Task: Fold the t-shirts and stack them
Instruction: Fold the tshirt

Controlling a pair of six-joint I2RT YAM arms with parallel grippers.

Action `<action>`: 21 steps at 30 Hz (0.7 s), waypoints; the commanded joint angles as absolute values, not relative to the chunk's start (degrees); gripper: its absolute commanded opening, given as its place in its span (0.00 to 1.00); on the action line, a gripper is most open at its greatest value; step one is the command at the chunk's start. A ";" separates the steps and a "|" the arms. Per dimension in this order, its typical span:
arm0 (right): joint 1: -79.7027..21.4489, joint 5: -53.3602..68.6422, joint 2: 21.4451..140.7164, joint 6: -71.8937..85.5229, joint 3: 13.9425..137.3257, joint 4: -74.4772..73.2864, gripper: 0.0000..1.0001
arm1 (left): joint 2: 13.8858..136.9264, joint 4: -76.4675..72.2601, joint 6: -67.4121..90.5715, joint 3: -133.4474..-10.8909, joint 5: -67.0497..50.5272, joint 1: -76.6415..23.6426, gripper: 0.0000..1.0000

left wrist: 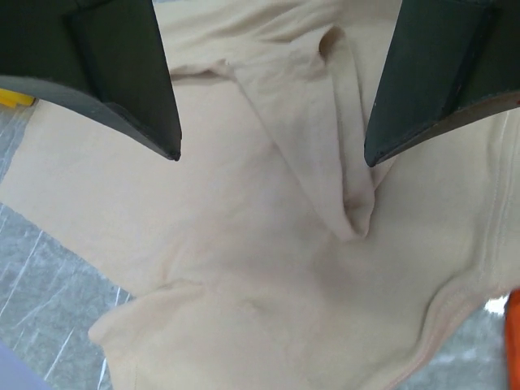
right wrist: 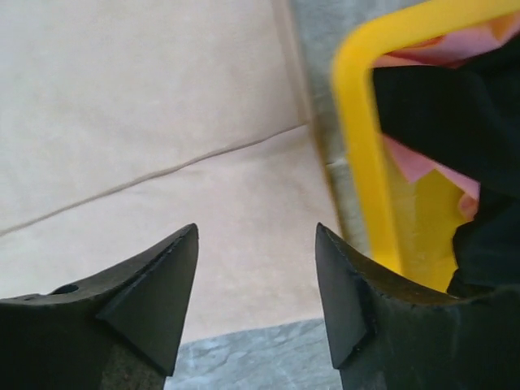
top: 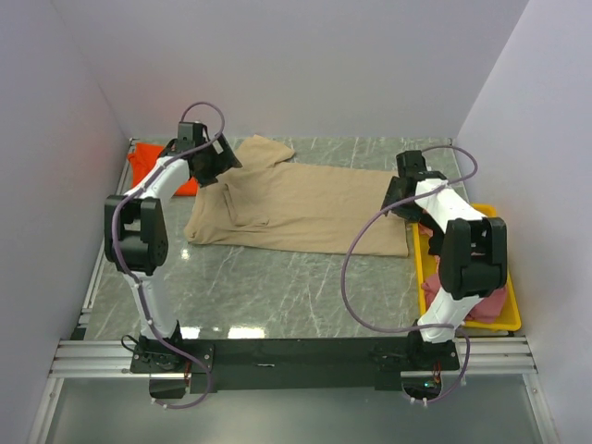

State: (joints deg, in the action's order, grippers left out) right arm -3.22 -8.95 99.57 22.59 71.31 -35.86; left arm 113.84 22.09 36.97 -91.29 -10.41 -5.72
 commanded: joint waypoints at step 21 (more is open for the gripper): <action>-14.68 1.49 95.28 27.95 54.43 -24.88 0.74 | 94.14 13.70 49.65 -49.41 -6.69 -1.76 0.99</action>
